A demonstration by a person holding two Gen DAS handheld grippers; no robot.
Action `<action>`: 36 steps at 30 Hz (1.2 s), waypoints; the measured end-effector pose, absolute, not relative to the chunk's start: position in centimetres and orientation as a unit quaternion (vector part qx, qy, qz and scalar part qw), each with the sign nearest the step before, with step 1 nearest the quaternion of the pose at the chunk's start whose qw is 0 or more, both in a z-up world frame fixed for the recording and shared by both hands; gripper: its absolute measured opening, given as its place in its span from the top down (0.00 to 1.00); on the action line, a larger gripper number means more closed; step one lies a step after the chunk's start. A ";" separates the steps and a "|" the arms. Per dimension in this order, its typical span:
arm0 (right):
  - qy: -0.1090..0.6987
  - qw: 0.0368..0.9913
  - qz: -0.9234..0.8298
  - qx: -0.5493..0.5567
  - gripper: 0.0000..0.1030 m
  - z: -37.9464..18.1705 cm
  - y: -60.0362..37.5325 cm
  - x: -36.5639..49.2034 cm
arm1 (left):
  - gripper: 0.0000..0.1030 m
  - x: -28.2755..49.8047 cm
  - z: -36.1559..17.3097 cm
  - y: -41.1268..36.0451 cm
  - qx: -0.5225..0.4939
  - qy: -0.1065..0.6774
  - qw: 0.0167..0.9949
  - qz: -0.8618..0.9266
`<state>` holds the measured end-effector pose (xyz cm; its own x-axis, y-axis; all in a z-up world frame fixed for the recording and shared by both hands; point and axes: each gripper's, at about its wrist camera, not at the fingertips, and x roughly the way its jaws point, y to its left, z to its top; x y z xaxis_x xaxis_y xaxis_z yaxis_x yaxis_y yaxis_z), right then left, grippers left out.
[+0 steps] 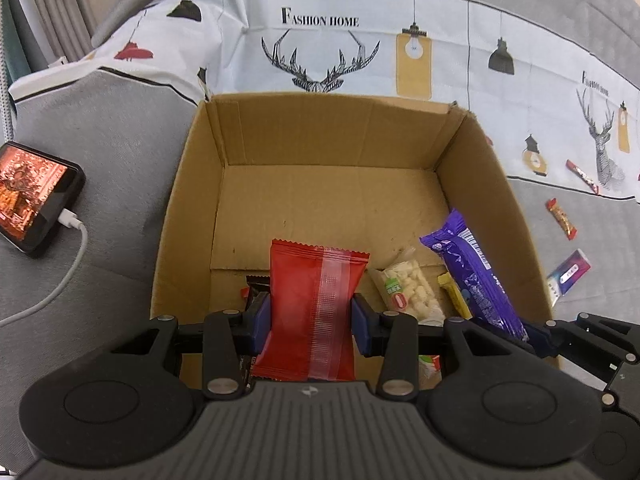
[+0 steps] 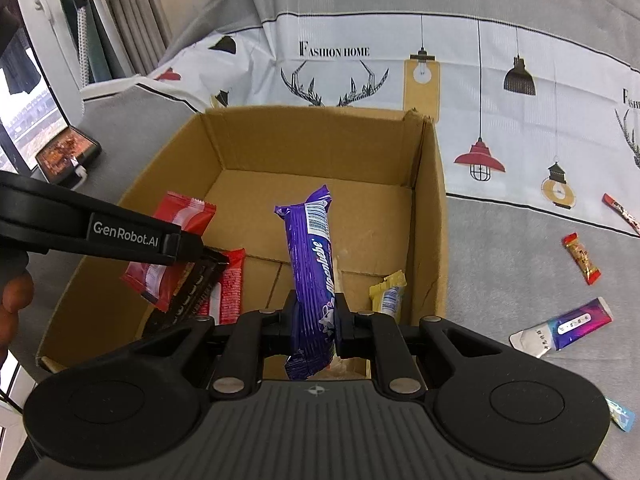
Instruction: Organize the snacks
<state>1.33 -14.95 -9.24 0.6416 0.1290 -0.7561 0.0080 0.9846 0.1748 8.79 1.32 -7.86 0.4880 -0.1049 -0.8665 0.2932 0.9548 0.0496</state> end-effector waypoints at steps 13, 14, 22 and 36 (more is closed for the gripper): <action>0.416 0.907 0.015 0.066 0.24 -8.8 -14.6 1.4 | 0.00 9.0 -8.1 2.4 0.099 0.489 0.862 -0.090; 0.418 0.906 0.016 0.063 0.23 -8.6 -14.5 0.8 | 0.00 8.3 -8.0 2.6 0.106 0.489 0.861 -0.089; 0.422 0.902 0.018 0.089 0.11 -5.7 -13.7 -5.6 | 0.00 0.5 -6.2 4.4 0.109 0.473 0.871 -0.078; 0.346 0.936 -0.005 0.066 0.06 -0.1 -11.5 -15.9 | 0.00 -9.9 -0.5 5.9 0.096 0.393 0.912 -0.065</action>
<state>-15.85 -11.49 -0.08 0.7610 0.0371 -0.6477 0.0546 0.9912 0.1210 -9.93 5.91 -0.47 0.6829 -0.0437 -0.7292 0.1941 0.9732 0.1235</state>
